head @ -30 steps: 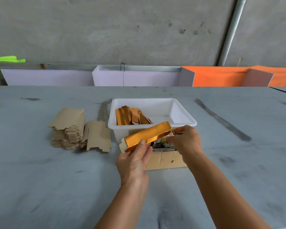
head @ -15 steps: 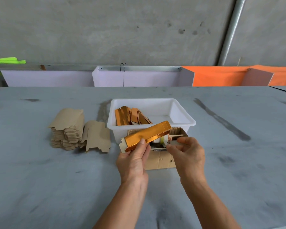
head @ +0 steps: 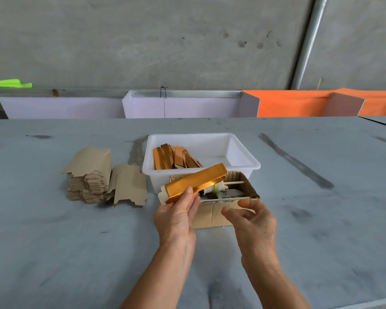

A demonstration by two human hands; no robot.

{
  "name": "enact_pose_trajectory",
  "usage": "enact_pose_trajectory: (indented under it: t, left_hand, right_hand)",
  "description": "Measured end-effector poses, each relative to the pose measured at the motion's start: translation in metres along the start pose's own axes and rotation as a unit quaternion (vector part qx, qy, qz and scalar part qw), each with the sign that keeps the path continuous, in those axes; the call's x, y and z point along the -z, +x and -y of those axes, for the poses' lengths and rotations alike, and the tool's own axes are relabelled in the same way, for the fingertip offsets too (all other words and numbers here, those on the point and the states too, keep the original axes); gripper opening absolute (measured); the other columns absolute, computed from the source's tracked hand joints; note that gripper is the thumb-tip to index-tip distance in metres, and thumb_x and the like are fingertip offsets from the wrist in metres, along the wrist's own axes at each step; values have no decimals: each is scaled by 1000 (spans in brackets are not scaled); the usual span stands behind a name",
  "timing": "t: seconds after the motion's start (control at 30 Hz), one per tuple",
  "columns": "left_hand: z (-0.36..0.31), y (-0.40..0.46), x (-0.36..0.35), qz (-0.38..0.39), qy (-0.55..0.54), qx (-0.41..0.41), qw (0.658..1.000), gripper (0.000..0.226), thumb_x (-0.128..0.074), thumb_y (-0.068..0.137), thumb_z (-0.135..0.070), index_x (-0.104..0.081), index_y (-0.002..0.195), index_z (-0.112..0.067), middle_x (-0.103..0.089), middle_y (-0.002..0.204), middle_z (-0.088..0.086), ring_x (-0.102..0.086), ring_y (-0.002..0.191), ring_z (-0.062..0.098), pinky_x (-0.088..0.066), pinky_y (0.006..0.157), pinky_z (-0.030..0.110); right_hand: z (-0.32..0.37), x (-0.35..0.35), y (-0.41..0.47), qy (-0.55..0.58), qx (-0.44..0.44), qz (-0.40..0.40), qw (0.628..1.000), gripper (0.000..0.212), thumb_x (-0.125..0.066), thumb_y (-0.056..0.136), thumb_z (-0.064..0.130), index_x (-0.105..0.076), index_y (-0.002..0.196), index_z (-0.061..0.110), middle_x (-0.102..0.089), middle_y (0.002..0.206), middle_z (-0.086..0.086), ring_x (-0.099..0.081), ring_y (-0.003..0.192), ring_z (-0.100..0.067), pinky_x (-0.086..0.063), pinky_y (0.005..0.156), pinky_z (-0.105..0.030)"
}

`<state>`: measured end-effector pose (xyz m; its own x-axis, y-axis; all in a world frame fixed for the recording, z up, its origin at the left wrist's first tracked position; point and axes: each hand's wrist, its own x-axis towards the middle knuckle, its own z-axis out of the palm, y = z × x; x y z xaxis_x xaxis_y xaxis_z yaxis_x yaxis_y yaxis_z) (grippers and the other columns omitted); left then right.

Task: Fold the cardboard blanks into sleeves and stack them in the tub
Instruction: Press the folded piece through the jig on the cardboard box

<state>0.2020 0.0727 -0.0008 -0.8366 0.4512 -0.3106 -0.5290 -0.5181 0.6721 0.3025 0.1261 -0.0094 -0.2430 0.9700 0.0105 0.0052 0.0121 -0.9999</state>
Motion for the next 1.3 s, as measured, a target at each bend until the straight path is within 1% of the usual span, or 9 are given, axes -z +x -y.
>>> enact_pose_trajectory:
  t: [0.13, 0.33, 0.43, 0.53, 0.67, 0.87, 1.07, 1.2, 1.3]
  left_hand:
    - [0, 1, 1, 5, 2, 0, 1000, 21, -71, 78, -1, -64, 97, -7, -70, 103, 16, -71, 86, 27, -59, 72, 32]
    - [-1, 1, 2, 10, 20, -9, 1000, 28, -72, 77, 0, -64, 104, -3, -71, 102, 16, -71, 86, 28, -59, 74, 36]
    - [-2, 0, 4, 15, 45, -21, 999, 22, -71, 78, 1, -65, 99, 0, -71, 97, 19, -72, 82, 29, -59, 72, 36]
    - [-2, -3, 7, 22, 68, -31, 997, 19, -70, 79, 2, -64, 97, 4, -71, 92, 21, -72, 77, 30, -60, 65, 32]
    - [-2, -8, 9, 27, 67, -51, 996, 9, -68, 80, 5, -65, 85, -2, -72, 83, 18, -72, 71, 29, -60, 61, 31]
    - [-5, -10, 13, 29, 60, -91, 994, 15, -68, 81, 4, -64, 92, -6, -74, 77, 8, -72, 71, 28, -57, 56, 27]
    - [2, -21, 18, 34, 65, -99, 992, 15, -64, 83, 4, -64, 94, -5, -72, 86, 17, -72, 73, 31, -59, 61, 31]
    - [5, -29, 21, 48, 69, -94, 992, 16, -64, 83, 3, -64, 99, 4, -72, 84, 21, -72, 70, 31, -57, 57, 28]
    - [7, -32, 23, 50, 70, -87, 992, 18, -66, 81, 2, -64, 98, 8, -72, 77, 17, -72, 69, 30, -57, 57, 27]
  right_hand:
    - [0, 2, 0, 0, 4, 3, 1000, 28, -79, 74, 11, -57, 87, 22, -66, 64, 1, -62, 59, -7, -40, 50, -15]
    - [-9, 3, 0, -8, -8, -6, 1000, 29, -79, 73, 11, -56, 84, 24, -66, 65, 1, -63, 64, -9, -40, 52, -19]
    - [-20, 3, 2, -22, -9, -15, 1000, 26, -78, 74, 12, -56, 82, 23, -66, 67, -1, -62, 66, -12, -42, 55, -23]
    - [-29, 2, 6, -45, 4, -24, 999, 22, -77, 75, 13, -57, 78, 23, -64, 63, 1, -59, 62, -13, -41, 57, -26]
    - [-37, 3, 11, -61, 17, -26, 998, 20, -76, 76, 13, -57, 75, 22, -62, 65, 2, -58, 62, -14, -41, 56, -26]
    - [-29, 9, -4, 44, 33, 11, 998, 20, -77, 73, 5, -60, 72, 16, -56, 58, 2, -55, 65, -17, -44, 65, -29]
    - [-2, 8, -27, 150, 73, 68, 984, 28, -75, 72, -2, -64, 62, 21, -60, 61, 1, -57, 63, -10, -46, 59, -15]
    - [13, 3, -37, 181, 101, 97, 973, 27, -74, 72, -3, -67, 62, 21, -64, 63, 0, -59, 63, -10, -47, 58, -14]
    - [19, -2, -39, 197, 111, 104, 968, 25, -74, 71, -1, -67, 61, 21, -66, 62, 1, -59, 60, -8, -48, 57, -14]
